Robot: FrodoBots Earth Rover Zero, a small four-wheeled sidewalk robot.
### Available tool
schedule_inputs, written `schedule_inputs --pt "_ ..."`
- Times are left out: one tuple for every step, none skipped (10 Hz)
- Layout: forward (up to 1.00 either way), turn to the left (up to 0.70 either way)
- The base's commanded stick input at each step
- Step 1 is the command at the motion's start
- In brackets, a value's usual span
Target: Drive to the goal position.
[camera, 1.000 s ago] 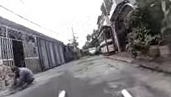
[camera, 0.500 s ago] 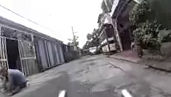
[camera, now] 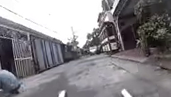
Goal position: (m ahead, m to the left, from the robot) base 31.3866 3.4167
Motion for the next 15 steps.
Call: schedule_inputs --pt "0.85 0.00" --pt "0.85 0.00" --pt "0.85 0.00" --pt "0.85 0.00" --pt "0.85 0.00" --pt "0.85 0.00" --pt "0.85 0.00" --pt "0.85 0.00" --pt "0.85 0.00" --pt "0.85 0.00" --pt "0.85 0.00" --pt "0.85 0.00" --pt "0.85 0.00" --pt "0.85 0.00" --pt "0.85 0.00"
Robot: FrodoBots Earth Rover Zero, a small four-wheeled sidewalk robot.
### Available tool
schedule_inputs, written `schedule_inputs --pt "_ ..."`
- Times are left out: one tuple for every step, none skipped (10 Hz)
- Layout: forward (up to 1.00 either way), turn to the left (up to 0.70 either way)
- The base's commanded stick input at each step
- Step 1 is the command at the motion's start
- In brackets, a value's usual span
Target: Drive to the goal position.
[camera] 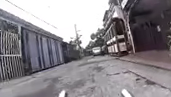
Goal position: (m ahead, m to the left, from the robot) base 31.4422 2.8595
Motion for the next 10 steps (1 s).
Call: schedule_inputs --pt "0.85 0.00" --pt "0.85 0.00" --pt "0.85 0.00" --pt "0.85 0.00" --pt "0.85 0.00" --pt "0.85 0.00" --pt "0.85 0.00" --pt "0.85 0.00" --pt "0.85 0.00" --pt "0.85 0.00"
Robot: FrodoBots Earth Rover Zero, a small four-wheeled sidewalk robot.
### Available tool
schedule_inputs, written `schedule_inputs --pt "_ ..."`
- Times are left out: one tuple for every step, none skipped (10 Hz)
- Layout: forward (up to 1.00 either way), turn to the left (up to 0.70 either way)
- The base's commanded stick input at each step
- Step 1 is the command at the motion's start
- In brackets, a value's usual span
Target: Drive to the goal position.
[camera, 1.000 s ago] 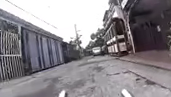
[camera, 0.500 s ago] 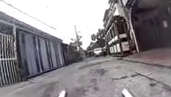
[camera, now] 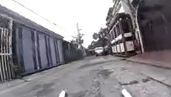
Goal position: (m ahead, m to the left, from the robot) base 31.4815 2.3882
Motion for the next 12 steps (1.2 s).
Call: schedule_inputs --pt "0.85 0.00" --pt "0.85 0.00" --pt "0.85 0.00" --pt "0.85 0.00" --pt "0.85 0.00" --pt "0.85 0.00" --pt "0.85 0.00" --pt "0.85 0.01" --pt "0.85 -0.21" --pt "0.85 -0.34" --pt "0.85 -0.34" --pt "0.85 -0.02"
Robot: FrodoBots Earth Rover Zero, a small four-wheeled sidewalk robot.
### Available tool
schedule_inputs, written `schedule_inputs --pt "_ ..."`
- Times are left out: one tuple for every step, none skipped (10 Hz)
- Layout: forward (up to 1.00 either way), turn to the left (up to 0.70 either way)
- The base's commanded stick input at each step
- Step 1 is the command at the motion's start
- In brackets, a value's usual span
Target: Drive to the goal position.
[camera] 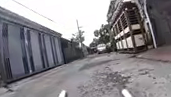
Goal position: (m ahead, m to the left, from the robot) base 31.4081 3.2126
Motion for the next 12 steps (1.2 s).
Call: schedule_inputs --pt "0.85 0.00" --pt "0.85 0.00" --pt "0.85 0.00" --pt "0.85 0.00" --pt "0.85 0.00" --pt "0.85 0.00" --pt "0.85 0.00" --pt "0.85 0.00" --pt "0.85 0.00" --pt "0.85 0.00" --pt "0.85 0.00" --pt "0.85 0.00"
